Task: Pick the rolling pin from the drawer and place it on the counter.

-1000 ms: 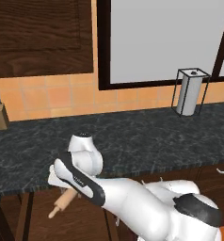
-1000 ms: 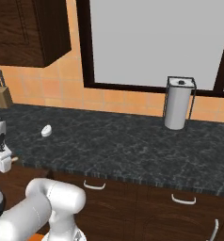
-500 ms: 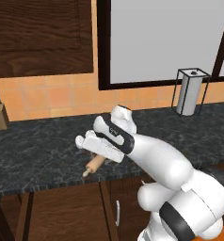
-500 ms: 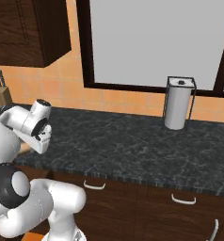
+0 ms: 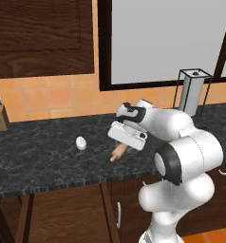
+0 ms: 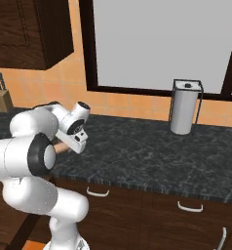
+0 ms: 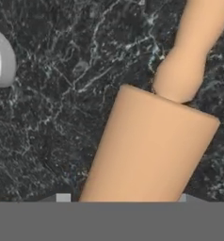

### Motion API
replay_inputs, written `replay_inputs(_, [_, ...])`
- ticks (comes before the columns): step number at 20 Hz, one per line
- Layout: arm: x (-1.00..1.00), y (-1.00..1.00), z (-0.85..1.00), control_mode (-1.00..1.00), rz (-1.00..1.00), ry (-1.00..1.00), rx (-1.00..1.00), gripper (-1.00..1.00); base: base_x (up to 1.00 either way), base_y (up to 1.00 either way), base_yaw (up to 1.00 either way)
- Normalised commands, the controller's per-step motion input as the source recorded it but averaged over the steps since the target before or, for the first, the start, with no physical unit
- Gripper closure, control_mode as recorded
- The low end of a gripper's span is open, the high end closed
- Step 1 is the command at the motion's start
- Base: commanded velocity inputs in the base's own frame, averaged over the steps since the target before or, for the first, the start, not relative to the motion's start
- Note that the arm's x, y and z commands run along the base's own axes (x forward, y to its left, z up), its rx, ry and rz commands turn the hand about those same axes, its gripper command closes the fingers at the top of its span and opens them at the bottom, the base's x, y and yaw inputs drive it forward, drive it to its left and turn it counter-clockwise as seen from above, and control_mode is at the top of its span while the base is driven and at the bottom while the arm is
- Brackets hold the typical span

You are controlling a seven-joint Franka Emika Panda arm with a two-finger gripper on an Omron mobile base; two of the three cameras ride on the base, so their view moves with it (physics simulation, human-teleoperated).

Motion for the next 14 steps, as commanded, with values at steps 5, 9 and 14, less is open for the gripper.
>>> replay_inputs(5, [1.00, -0.88, -0.30, -1.00, -0.01, 0.00, -0.07, 1.00, 0.00, 0.00, 0.00])
replay_inputs(9, [0.94, -0.31, -0.37, -1.00, 0.00, 0.00, -0.18, 1.00, 0.00, 0.00, 0.00])
replay_inputs(14, [0.81, 0.06, -0.41, -1.00, -0.03, 0.00, -0.20, 1.00, 0.00, 0.00, 0.00])
